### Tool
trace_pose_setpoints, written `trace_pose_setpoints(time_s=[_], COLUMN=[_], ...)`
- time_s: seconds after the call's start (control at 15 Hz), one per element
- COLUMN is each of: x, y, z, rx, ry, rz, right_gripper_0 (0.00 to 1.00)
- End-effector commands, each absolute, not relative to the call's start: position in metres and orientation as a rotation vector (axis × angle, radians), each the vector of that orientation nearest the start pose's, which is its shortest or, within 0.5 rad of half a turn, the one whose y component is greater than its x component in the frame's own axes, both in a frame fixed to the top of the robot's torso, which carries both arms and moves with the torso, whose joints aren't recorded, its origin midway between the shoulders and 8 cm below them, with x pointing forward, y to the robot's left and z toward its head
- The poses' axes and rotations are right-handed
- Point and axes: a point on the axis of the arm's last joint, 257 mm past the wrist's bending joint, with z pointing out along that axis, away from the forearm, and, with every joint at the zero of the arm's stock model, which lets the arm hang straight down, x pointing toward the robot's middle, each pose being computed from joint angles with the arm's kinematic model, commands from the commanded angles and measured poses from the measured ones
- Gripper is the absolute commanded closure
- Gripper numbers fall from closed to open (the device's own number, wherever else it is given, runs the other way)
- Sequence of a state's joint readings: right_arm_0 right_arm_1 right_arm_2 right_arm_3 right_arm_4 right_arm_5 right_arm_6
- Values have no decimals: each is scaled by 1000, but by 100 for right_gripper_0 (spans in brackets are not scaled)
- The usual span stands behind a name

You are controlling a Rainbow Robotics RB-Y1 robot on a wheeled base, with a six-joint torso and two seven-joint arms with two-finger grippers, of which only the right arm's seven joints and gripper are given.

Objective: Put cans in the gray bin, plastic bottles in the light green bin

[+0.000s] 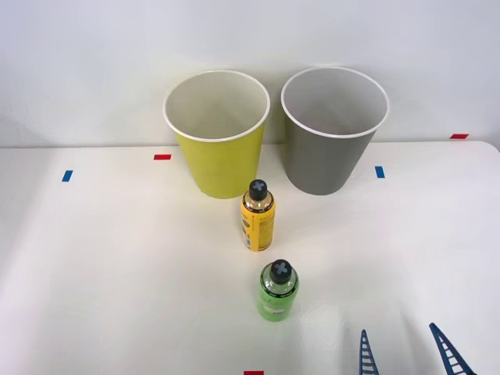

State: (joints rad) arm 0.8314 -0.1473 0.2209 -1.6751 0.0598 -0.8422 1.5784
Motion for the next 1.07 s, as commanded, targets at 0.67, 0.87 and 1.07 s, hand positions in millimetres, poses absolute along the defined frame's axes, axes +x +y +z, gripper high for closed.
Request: trace_pose_setpoints(time_s=[0.67,0.87,1.07], x=[251,251,251], y=[-226,-226,-226], z=[-288,-288,-288], rx=[-115,-115,-115], ry=[1433,1433,1433], rz=[-41,-41,-41], right_gripper_0=[0,0,0])
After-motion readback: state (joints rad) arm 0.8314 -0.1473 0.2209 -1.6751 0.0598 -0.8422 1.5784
